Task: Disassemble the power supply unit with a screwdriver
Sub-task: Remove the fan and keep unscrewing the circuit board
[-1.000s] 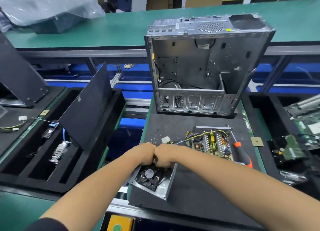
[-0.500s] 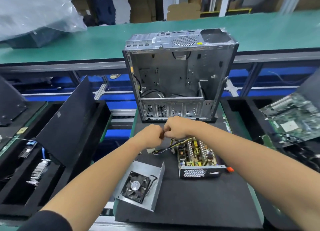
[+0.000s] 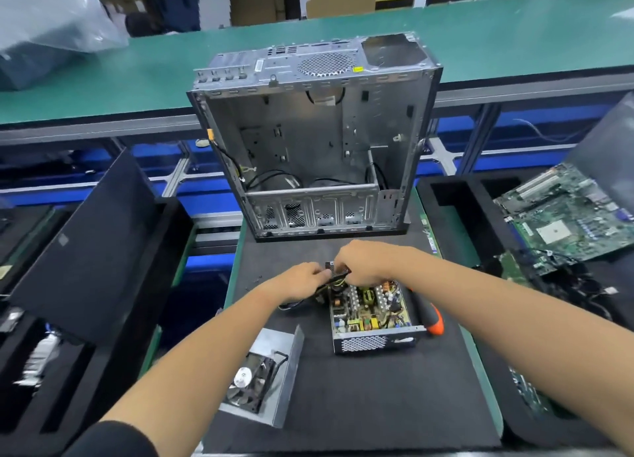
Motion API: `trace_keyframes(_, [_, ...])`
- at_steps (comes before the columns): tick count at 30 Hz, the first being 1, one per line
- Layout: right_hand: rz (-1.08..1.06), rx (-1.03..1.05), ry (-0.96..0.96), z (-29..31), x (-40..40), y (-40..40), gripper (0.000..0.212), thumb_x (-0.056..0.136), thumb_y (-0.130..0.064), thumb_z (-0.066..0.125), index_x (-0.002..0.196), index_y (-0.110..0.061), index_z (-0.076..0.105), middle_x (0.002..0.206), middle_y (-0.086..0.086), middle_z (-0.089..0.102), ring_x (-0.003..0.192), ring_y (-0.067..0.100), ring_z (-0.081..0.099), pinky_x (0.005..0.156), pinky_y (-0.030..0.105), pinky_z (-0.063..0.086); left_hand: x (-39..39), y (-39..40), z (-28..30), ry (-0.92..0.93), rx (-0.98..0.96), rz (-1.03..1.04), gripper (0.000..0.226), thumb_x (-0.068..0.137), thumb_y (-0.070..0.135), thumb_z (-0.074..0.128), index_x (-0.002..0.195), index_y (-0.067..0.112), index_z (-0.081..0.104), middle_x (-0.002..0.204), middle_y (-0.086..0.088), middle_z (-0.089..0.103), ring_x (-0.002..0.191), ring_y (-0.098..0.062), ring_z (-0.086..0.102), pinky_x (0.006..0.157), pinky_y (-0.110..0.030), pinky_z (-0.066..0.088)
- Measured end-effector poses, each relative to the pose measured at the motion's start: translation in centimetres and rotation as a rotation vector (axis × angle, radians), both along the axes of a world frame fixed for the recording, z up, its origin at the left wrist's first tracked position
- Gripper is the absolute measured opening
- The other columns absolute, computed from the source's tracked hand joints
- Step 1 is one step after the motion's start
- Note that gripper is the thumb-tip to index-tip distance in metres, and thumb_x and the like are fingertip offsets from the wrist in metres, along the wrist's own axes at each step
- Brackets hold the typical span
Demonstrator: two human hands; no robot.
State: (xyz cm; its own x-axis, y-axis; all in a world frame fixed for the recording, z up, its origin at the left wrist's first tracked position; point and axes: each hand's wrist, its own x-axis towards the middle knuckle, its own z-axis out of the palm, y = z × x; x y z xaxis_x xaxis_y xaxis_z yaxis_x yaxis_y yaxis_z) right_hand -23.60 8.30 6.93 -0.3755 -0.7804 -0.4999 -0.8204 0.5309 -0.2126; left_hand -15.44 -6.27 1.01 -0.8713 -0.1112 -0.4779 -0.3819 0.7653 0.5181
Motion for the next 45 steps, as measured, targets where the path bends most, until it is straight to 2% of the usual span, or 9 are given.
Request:
trace_keyframes(3, [0.091, 0.028, 0.046, -0.5, 0.1, 0.0, 0.025, 0.087, -0.011, 0.055, 0.108, -0.012, 0.068, 0.093, 0.008, 0.066, 0.084, 0.028, 0.060, 0.071, 0.035, 0.051, 0.3, 0.2, -0.6, 0.026, 0.105, 0.089, 0.032, 0.093, 0.029, 0.056, 0.090, 0.000, 0.067, 0.086, -0.009, 0.062, 0.077, -0.018, 0.051, 0.070, -0.030, 0.037])
trace_keyframes(9, [0.174, 0.070, 0.033, -1.6, 0.3, 0.0, 0.048, 0.088, -0.011, 0.057, 0.135, -0.022, 0.052, 0.118, 0.006, 0.060, 0.106, 0.027, 0.058, 0.088, 0.042, 0.051, 1.3, 0.0, -0.8, 0.047, 0.193, 0.037, 0.019, 0.088, 0.015, 0.064, 0.069, 0.012, 0.065, 0.059, 0.008, 0.055, 0.061, -0.006, 0.045, 0.055, -0.010, 0.034])
trace_keyframes(13, [0.220, 0.108, 0.068, -2.1, 0.4, -0.3, 0.035, 0.085, -0.011, 0.053, 0.117, -0.019, 0.062, 0.107, 0.005, 0.061, 0.098, 0.026, 0.060, 0.084, 0.042, 0.053, 1.3, -0.6, -0.8, -0.019, 0.266, 0.014, 0.019, 0.091, 0.019, 0.062, 0.085, 0.005, 0.074, 0.082, -0.001, 0.066, 0.079, -0.008, 0.051, 0.078, -0.026, 0.041])
trace_keyframes(17, [0.233, 0.120, 0.063, -2.8, 0.3, -0.5, 0.042, 0.087, -0.010, 0.049, 0.126, -0.022, 0.059, 0.112, 0.007, 0.055, 0.097, 0.029, 0.059, 0.083, 0.041, 0.052, 1.0, -0.7, -0.8, -0.057, 0.270, 0.031, 0.045, 0.094, 0.026, 0.059, 0.049, 0.025, 0.056, 0.055, 0.013, 0.048, 0.058, -0.002, 0.043, 0.064, -0.024, 0.035])
trace_keyframes(23, [0.290, 0.063, 0.066, -4.1, -0.8, 0.5, 0.039, 0.097, -0.017, 0.053, 0.135, -0.022, 0.051, 0.113, 0.006, 0.041, 0.088, 0.028, 0.054, 0.070, 0.034, 0.042, 0.1, -0.6, -2.7, 0.010, 0.233, 0.323, 0.023, 0.088, -0.003, 0.053, 0.071, 0.011, 0.059, 0.069, -0.012, 0.064, 0.047, -0.014, 0.061, 0.049, -0.026, 0.055])
trace_keyframes(26, [0.313, 0.021, 0.098, -4.6, -1.2, 0.9, 0.030, 0.096, -0.013, 0.053, 0.125, -0.019, 0.057, 0.110, 0.006, 0.043, 0.072, 0.023, 0.045, 0.063, 0.034, 0.037, -0.9, -0.1, -3.3, 0.061, 0.164, 0.338, 0.020, 0.085, -0.003, 0.058, 0.069, 0.008, 0.063, 0.065, -0.009, 0.066, 0.049, -0.016, 0.064, 0.056, -0.030, 0.059])
trace_keyframes(30, [0.329, -0.042, 0.077, -5.1, -1.5, 1.5, 0.024, 0.096, -0.014, 0.051, 0.118, -0.019, 0.059, 0.103, 0.003, 0.044, 0.086, 0.029, 0.056, 0.064, 0.034, 0.036, -1.5, 0.5, -3.9, 0.098, 0.158, 0.376, 0.013, 0.079, -0.002, 0.063, 0.068, 0.003, 0.069, 0.068, -0.019, 0.070, 0.059, -0.028, 0.068, 0.065, -0.036, 0.061])
trace_keyframes(38, [0.349, -0.076, 0.068, -5.7, -1.7, 1.7, 0.022, 0.095, -0.016, 0.051, 0.113, -0.017, 0.062, 0.105, 0.005, 0.053, 0.093, 0.028, 0.058, 0.072, 0.037, 0.047, -1.0, 0.6, -3.8, 0.010, 0.495, 0.694, 0.008, 0.078, -0.004, 0.071, 0.074, 0.003, 0.071, 0.061, -0.007, 0.064, 0.055, -0.015, 0.058, 0.053, -0.019, 0.053])
trace_keyframes(45, [0.381, -0.067, 0.057, -5.5, -1.8, 1.6, 0.020, 0.096, -0.017, 0.049, 0.114, -0.018, 0.060, 0.105, 0.006, 0.052, 0.096, 0.028, 0.056, 0.077, 0.040, 0.048, -0.4, 0.6, -4.1, -0.077, 0.718, 0.789, 0.011, 0.083, 0.000, 0.067, 0.094, 0.000, 0.071, 0.077, -0.010, 0.068, 0.060, -0.013, 0.060, 0.065, -0.021, 0.057])
